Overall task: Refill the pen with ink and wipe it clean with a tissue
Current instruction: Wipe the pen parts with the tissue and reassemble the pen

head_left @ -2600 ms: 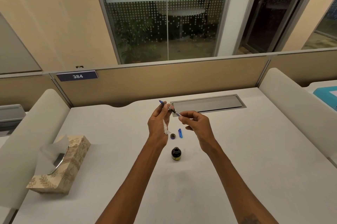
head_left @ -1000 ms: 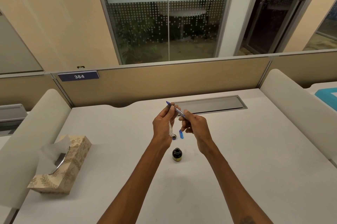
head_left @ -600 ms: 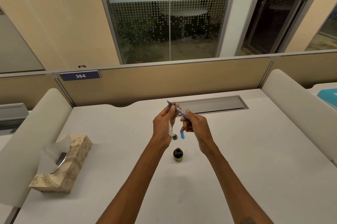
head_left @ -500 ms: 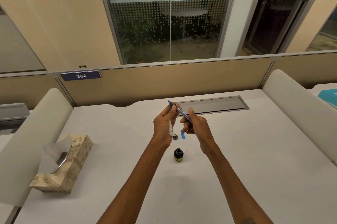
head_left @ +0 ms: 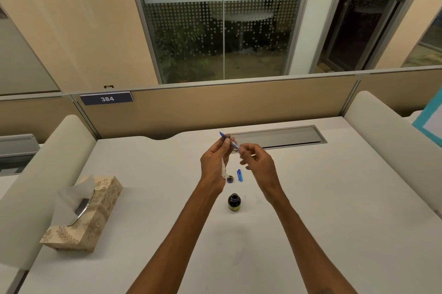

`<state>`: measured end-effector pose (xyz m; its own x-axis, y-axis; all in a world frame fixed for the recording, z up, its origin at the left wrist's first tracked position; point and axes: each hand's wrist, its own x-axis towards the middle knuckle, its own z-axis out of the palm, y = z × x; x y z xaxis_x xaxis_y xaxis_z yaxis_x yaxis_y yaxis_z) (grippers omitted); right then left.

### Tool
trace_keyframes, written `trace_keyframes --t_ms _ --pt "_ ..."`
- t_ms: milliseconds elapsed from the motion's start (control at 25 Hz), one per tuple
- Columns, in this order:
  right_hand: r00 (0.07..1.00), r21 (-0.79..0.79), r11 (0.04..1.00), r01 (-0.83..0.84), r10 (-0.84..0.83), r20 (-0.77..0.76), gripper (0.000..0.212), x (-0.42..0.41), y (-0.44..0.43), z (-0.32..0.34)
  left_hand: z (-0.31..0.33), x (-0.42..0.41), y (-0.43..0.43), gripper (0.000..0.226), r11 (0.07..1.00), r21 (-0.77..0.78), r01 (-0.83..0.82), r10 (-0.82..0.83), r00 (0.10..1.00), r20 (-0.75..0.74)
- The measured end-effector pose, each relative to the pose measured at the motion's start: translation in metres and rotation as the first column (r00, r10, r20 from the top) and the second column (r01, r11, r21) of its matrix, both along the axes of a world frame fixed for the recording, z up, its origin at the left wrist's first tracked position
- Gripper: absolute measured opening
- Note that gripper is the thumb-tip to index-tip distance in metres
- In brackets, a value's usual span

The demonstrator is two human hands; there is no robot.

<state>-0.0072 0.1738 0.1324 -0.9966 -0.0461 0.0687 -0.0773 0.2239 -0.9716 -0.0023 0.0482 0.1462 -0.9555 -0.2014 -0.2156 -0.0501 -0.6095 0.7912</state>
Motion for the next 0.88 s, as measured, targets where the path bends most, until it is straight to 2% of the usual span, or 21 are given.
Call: trace_keyframes --t_ms 120,320,480,760,880 --pt "0.987 0.026 0.996 0.087 -0.083 -0.141 0.028 0.002 -0.001 -0.004 -0.002 0.001 0.0 0.025 1.0 -0.012 -0.008 0.008 1.0 0.01" --pt "0.95 -0.007 0.988 0.154 -0.15 -0.275 0.029 0.004 -0.003 -0.006 -0.003 0.003 0.002 0.028 0.999 -0.038 -0.016 0.017 1.0 0.02" --pt "0.952 -0.018 0.985 0.173 -0.172 -0.254 0.023 0.005 -0.003 -0.005 -0.001 0.003 0.0 0.026 0.998 -0.064 0.007 -0.007 1.0 -0.001" --pt "0.982 0.0 0.997 0.079 -0.077 -0.17 0.014 0.003 -0.006 -0.011 0.0 0.003 0.005 0.029 0.992 -0.126 0.002 -0.003 1.0 -0.01" --pt "0.99 0.018 1.0 0.014 -0.012 -0.143 0.016 0.002 -0.005 -0.014 -0.001 0.004 0.005 0.03 0.987 -0.157 0.012 -0.014 1.0 -0.012"
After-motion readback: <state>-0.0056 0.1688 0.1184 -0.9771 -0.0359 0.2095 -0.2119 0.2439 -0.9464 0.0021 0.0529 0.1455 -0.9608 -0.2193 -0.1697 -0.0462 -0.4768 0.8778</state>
